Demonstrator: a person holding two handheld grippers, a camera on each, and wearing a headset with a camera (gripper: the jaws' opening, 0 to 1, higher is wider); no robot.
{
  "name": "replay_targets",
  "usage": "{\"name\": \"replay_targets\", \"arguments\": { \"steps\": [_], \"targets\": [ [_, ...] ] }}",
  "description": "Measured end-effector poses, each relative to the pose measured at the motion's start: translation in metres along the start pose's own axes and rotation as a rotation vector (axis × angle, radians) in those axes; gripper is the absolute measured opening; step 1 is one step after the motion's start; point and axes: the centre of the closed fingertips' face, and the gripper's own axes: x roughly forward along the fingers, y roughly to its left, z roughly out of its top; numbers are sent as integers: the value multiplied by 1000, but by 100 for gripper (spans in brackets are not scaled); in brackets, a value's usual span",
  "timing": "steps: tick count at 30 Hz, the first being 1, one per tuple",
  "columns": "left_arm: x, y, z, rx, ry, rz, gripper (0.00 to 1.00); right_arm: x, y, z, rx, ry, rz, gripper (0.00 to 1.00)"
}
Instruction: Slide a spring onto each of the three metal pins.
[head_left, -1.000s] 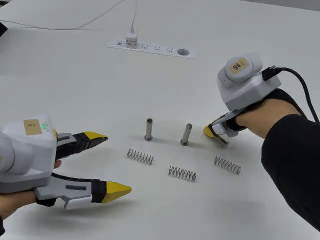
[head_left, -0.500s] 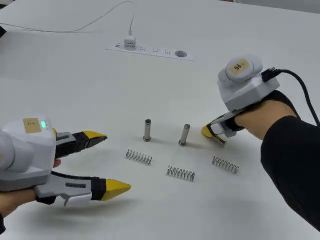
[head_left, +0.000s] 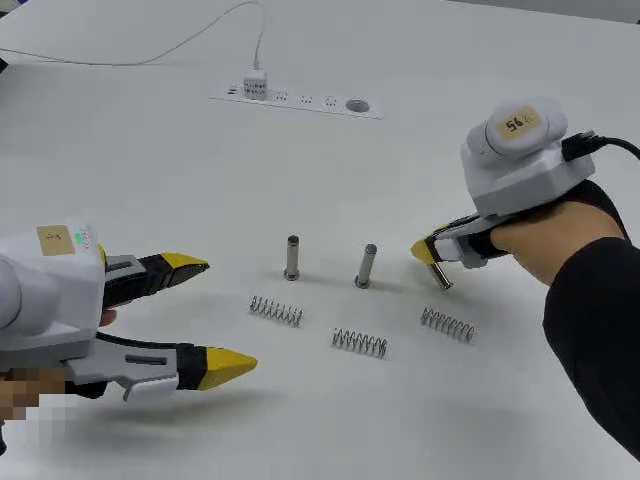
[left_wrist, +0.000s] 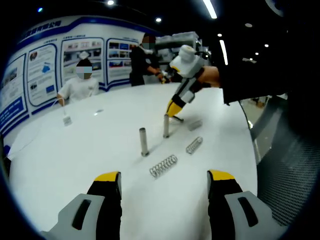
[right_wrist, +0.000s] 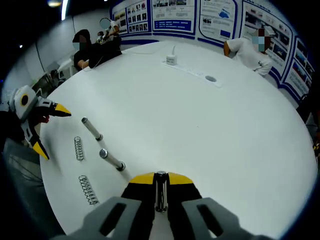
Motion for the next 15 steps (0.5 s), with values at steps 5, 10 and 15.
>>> {"name": "replay_targets", "arguments": {
  "steps": [5, 10, 15],
  "targets": [
    [2, -2, 1, 5, 1, -7, 71, -9, 2, -1, -3, -19, -7, 9],
    [2, -3, 2, 9, 0, -9, 71, -16, 4, -3, 6, -38, -12, 9],
    [1, -3, 5, 12, -3, -7, 71, -22, 4, -5, 16, -56, -17, 9]
  ]
}}
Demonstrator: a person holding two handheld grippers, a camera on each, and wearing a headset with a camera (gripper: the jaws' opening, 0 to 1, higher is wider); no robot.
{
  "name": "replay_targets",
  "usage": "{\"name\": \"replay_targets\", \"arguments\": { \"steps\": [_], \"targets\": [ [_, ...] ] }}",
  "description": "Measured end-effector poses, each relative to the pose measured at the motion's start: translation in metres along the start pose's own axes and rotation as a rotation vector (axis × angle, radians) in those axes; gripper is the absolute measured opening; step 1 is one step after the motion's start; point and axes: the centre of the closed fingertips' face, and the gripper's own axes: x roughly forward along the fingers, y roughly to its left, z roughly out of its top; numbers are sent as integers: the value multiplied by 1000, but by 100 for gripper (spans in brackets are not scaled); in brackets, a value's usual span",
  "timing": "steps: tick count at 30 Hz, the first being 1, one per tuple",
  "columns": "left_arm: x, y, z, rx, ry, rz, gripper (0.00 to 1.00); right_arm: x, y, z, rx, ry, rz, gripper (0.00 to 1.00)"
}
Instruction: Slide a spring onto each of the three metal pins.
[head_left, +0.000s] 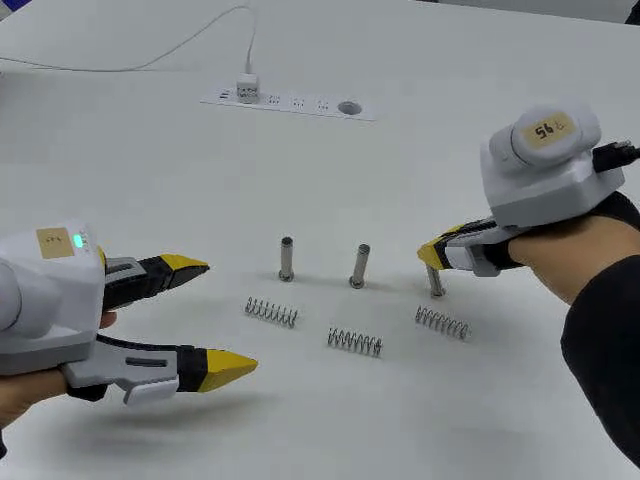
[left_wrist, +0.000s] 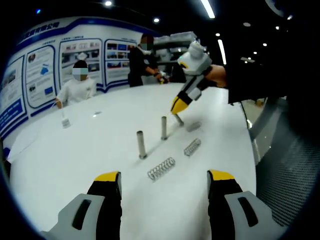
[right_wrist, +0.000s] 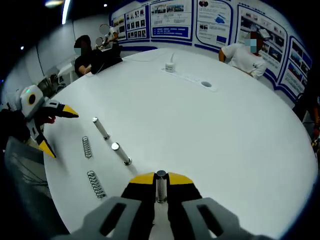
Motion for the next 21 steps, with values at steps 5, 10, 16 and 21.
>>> {"name": "replay_targets", "arguments": {
  "steps": [5, 10, 16, 21],
  "targets": [
    [0, 0, 1, 3, 0, 0, 71, -6, 0, 0, -3, -24, 1, 9],
    [0, -1, 2, 7, 0, -2, 71, -11, 1, -4, 0, -29, 7, 9],
    [0, -2, 4, 11, -2, -5, 71, -14, 2, -8, -51, -33, 11, 9],
    [0, -2, 5, 14, -2, -5, 70, -16, 4, -11, -86, -36, 17, 9]
  ]
}}
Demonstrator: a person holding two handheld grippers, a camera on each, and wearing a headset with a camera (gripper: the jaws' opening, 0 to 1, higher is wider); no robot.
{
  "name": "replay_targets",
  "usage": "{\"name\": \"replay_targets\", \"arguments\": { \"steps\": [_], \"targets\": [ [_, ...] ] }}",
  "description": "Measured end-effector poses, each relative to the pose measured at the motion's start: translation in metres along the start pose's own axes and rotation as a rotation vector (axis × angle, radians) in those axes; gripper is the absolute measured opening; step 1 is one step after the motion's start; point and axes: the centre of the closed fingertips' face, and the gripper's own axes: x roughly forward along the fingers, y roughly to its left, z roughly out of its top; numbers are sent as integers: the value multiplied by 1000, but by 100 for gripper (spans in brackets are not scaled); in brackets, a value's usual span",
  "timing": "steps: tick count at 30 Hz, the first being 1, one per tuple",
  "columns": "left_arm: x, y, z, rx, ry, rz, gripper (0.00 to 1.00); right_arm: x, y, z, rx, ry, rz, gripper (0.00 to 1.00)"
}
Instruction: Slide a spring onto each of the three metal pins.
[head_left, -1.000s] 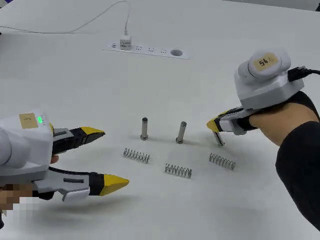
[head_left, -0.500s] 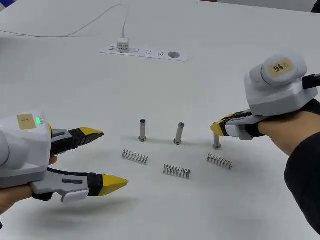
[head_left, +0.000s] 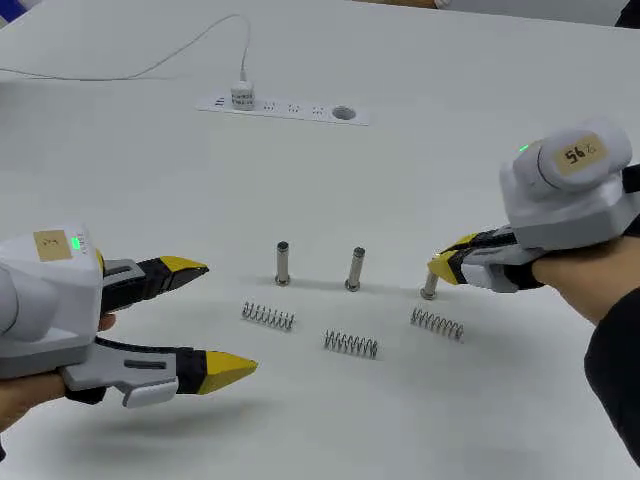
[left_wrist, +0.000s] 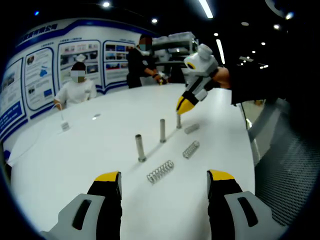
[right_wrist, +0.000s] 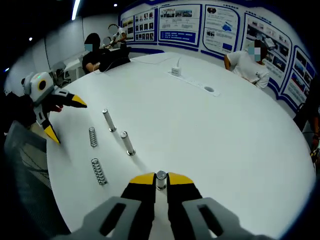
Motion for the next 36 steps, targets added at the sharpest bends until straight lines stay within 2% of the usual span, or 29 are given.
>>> {"name": "replay_targets", "arguments": {
  "steps": [19, 28, 36],
  "targets": [
    [-1, -2, 6, 11, -5, -6, 70, -2, 0, 1, -32, -10, 3, 11],
    [0, -6, 13, 20, -15, -12, 70, -17, -4, 8, -35, -46, -14, 13],
    [1, -7, 13, 25, -14, -17, 70, -28, -5, -7, -50, -41, -7, 15]
  ]
}}
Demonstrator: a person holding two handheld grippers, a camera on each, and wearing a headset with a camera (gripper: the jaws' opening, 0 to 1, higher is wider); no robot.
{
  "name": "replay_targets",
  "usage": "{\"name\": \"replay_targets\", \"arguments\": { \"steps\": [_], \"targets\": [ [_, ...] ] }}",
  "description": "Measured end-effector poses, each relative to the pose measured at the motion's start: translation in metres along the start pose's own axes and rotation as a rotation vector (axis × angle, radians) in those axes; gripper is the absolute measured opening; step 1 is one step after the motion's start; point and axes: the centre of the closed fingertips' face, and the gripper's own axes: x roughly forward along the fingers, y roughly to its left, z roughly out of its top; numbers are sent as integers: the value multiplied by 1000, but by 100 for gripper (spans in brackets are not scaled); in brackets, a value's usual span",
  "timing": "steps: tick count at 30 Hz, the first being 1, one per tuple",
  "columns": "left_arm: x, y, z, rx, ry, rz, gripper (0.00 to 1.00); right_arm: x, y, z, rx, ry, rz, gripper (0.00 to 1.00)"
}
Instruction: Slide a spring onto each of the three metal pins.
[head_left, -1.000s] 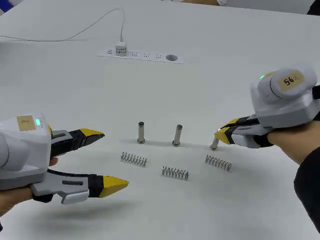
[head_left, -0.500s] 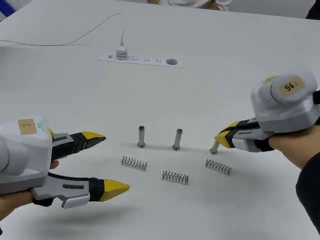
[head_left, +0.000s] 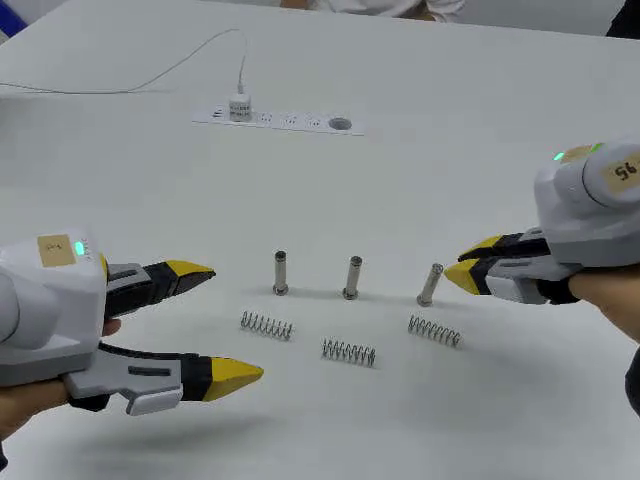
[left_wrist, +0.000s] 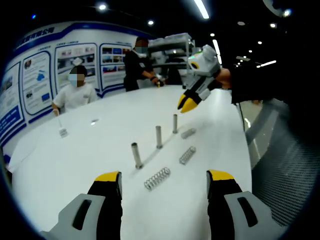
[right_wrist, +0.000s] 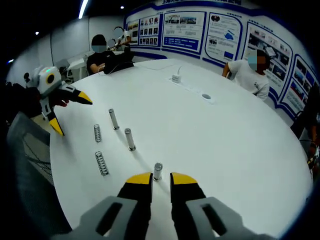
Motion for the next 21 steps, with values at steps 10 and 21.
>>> {"name": "replay_targets", "arguments": {
  "steps": [10, 21],
  "targets": [
    [1, -1, 0, 3, 3, -6, 69, 6, 19, -32, -48, 63, 93, 18],
    [2, -3, 0, 3, 3, -11, 69, 17, 29, -50, -109, 132, 161, 18]
  ]
}}
